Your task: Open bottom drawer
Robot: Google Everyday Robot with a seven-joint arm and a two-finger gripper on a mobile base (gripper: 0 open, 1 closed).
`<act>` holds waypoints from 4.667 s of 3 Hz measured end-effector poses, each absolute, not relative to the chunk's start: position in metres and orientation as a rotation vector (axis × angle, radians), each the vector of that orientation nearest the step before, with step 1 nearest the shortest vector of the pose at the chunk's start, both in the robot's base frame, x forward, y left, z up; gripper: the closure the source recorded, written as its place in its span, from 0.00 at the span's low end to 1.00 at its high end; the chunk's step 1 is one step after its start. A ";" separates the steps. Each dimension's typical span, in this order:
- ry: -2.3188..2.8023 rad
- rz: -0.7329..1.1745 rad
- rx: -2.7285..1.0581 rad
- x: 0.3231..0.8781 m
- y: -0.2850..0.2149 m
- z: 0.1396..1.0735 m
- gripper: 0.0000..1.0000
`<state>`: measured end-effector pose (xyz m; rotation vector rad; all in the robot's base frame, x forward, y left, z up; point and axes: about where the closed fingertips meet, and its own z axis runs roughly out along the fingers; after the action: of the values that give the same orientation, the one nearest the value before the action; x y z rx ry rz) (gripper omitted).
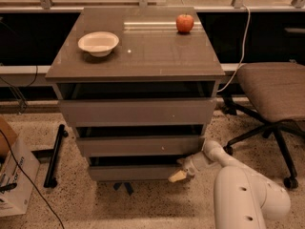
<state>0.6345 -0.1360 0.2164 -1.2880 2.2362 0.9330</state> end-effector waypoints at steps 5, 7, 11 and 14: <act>2.303 1.066 -1.331 0.567 -0.115 0.212 0.01; 2.303 1.066 -1.330 0.567 -0.114 0.224 0.17; 2.351 1.048 -1.279 0.535 -0.126 0.224 0.38; 2.220 0.891 -1.325 0.548 -0.125 0.278 0.00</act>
Offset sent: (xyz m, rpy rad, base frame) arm -0.2321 0.0401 0.0176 -0.0298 0.4188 0.0908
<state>0.5484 -0.1253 0.2779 -1.3247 2.2201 0.8911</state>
